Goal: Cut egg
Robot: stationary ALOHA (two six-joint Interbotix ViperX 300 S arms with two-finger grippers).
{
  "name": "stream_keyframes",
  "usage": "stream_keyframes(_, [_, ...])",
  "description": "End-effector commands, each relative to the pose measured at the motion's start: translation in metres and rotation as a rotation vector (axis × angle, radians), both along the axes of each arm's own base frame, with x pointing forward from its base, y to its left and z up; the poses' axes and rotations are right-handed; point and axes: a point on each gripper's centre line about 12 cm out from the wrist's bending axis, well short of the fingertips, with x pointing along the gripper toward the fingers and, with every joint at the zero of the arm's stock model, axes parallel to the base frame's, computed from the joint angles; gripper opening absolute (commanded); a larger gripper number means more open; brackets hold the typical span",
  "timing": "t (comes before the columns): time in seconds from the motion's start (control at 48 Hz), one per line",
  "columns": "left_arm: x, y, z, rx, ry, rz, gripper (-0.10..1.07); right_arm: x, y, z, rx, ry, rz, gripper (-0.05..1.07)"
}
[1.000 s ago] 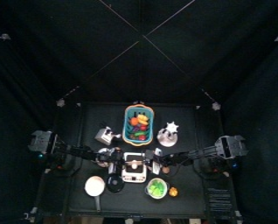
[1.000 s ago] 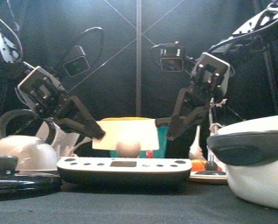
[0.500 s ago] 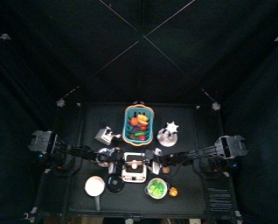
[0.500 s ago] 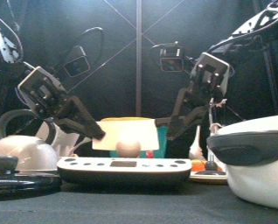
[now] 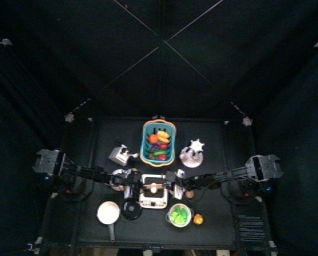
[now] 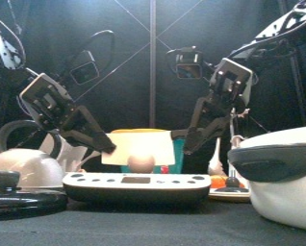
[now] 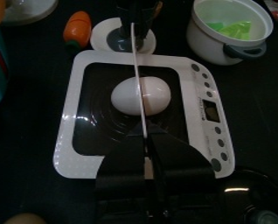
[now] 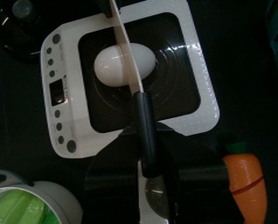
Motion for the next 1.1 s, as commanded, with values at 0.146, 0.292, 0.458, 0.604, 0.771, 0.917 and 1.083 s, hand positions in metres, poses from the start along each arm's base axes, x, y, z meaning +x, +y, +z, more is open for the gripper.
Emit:
stream_keyframes(0.146, [-0.0033,-0.0003,-0.0094,0.002,0.048,-0.001,0.31,0.0008,-0.0024,-0.0065,0.006,0.023,-0.022,0.33])
stream_keyframes(0.292, [-0.0038,-0.0003,-0.0098,0.002,0.049,-0.001,0.31,0.0005,-0.0012,-0.0074,0.008,0.025,-0.019,0.33])
stream_keyframes(0.458, [-0.0037,-0.0008,-0.0115,0.002,0.055,-0.003,0.31,-0.0007,-0.0017,-0.0085,0.019,0.029,-0.033,0.33])
stream_keyframes(0.604, [-0.0021,-0.0009,-0.0131,0.003,0.060,-0.003,0.31,-0.0006,-0.0015,-0.0091,0.025,0.030,-0.036,0.33])
stream_keyframes(0.771, [-0.0021,-0.0004,-0.0151,0.004,0.069,-0.001,0.31,-0.0007,-0.0022,-0.0097,0.023,0.033,-0.037,0.33])
stream_keyframes(0.917, [-0.0023,-0.0008,-0.0167,0.004,0.078,-0.003,0.31,-0.0002,-0.0022,-0.0114,0.022,0.037,-0.037,0.33])
stream_keyframes(1.083, [-0.0009,-0.0005,-0.0141,0.007,0.069,-0.004,0.31,0.0007,-0.0038,-0.0100,0.023,0.033,-0.042,0.33])
